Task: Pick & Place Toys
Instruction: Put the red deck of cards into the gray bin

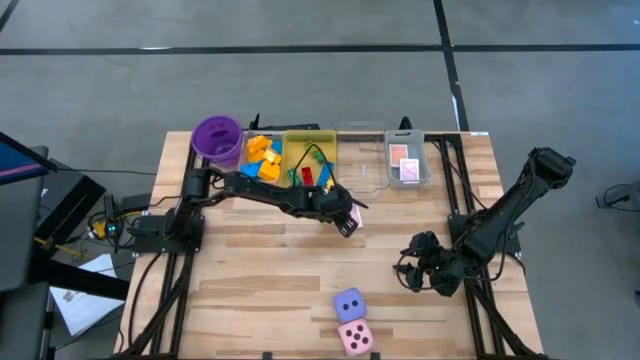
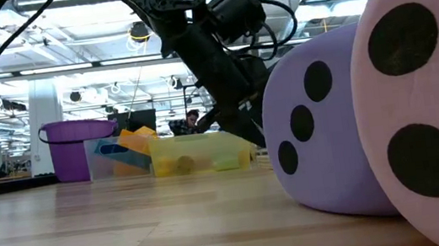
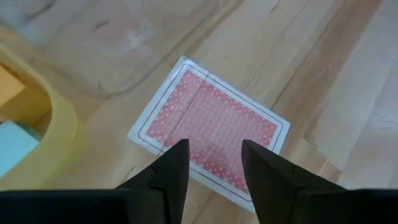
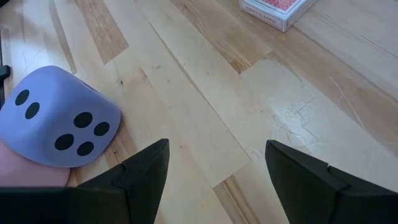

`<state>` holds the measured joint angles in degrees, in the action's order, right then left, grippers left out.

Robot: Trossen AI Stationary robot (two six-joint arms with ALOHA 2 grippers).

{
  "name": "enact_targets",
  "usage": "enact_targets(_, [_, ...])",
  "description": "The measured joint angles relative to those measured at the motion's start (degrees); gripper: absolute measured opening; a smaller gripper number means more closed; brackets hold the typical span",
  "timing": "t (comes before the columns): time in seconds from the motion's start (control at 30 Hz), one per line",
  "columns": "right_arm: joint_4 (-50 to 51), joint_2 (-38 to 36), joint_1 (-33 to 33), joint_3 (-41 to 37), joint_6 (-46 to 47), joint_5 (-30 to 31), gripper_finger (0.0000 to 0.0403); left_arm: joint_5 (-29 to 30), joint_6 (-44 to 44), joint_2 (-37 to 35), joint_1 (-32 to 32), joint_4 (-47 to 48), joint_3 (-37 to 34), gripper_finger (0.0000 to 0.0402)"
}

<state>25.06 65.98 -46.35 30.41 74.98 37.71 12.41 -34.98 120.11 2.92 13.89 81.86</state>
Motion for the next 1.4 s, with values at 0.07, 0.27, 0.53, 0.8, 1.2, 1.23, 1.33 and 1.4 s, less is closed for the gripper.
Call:
enact_targets(0.07, [-0.02, 0.0, 0.0, 0.0, 0.0, 0.0, 0.026, 0.84, -0.03, 0.52, -0.1, -0.77, 0.0, 0.0139])
enact_targets(0.27, [-0.09, 0.0, 0.0, 0.0, 0.02, -0.04, 0.026, 1.14, 0.0, 1.49, -0.41, -1.99, -0.03, 0.0136])
enact_targets(0.53, [-0.26, -0.02, 0.0, 0.0, 0.02, -0.15, 0.026, 1.16, 7.66, 2.3, -1.23, -2.4, 0.0, 0.0136])
enact_targets(0.8, [-0.29, -0.01, -0.02, 0.0, 0.07, -0.22, 0.026, -5.23, 24.78, 4.9, -5.06, -4.8, 0.35, 0.0136])
enact_targets(1.2, [-1.97, -0.02, -0.02, 0.02, -0.27, -0.41, 0.026, -8.9, 56.18, 4.38, -9.89, -2.82, 0.24, 0.0136])
enact_targets(1.23, [-2.39, -0.02, -0.02, 0.02, -0.99, -0.42, 0.026, -9.56, 57.59, 4.39, -9.98, -2.82, 0.22, 0.0136])
enact_targets(1.33, [-4.55, -0.02, -0.02, 0.02, -4.6, -0.4, 0.026, -10.13, 58.6, 3.85, -10.03, -2.8, 0.09, 0.0136])
enact_targets(1.4, [-6.41, -0.02, 0.01, 0.02, -8.1, -0.4, 0.026, -9.81, 58.55, 2.71, -10.01, -2.78, -0.18, 0.0136])
